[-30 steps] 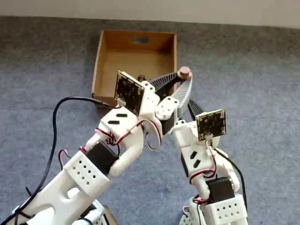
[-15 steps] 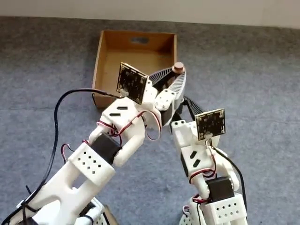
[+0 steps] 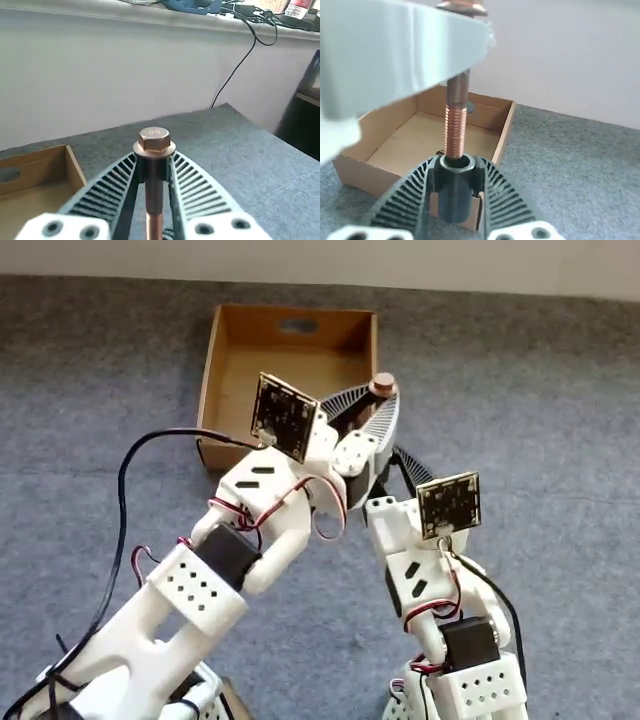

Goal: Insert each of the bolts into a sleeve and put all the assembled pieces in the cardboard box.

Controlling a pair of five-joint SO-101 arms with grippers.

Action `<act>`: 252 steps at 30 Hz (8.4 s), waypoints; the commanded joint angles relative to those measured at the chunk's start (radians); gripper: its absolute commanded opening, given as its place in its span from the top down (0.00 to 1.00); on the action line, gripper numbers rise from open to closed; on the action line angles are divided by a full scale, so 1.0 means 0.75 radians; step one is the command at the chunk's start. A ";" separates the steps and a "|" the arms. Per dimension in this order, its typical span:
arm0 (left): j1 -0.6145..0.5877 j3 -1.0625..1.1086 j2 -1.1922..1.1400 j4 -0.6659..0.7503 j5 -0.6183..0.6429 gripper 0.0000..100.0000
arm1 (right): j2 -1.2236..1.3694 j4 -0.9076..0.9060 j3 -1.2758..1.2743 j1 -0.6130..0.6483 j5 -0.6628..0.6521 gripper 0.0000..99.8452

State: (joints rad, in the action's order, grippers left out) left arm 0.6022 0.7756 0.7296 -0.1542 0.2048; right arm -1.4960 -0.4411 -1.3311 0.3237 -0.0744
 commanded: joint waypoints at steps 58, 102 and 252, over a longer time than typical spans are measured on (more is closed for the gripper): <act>0.024 0.103 0.056 -0.227 0.100 0.86 | -0.017 0.024 0.013 -0.054 0.014 0.99; -0.774 1.229 1.441 -1.002 0.096 0.97 | 1.083 -0.175 1.069 0.171 0.338 0.99; -0.772 1.231 1.355 -1.031 0.096 0.97 | -0.197 -0.889 0.187 -0.204 0.090 0.95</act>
State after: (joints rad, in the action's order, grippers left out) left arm 0.0284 1.6794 1.7530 -0.9091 0.2785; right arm -1.5635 -1.1316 -1.0871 0.2056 0.0084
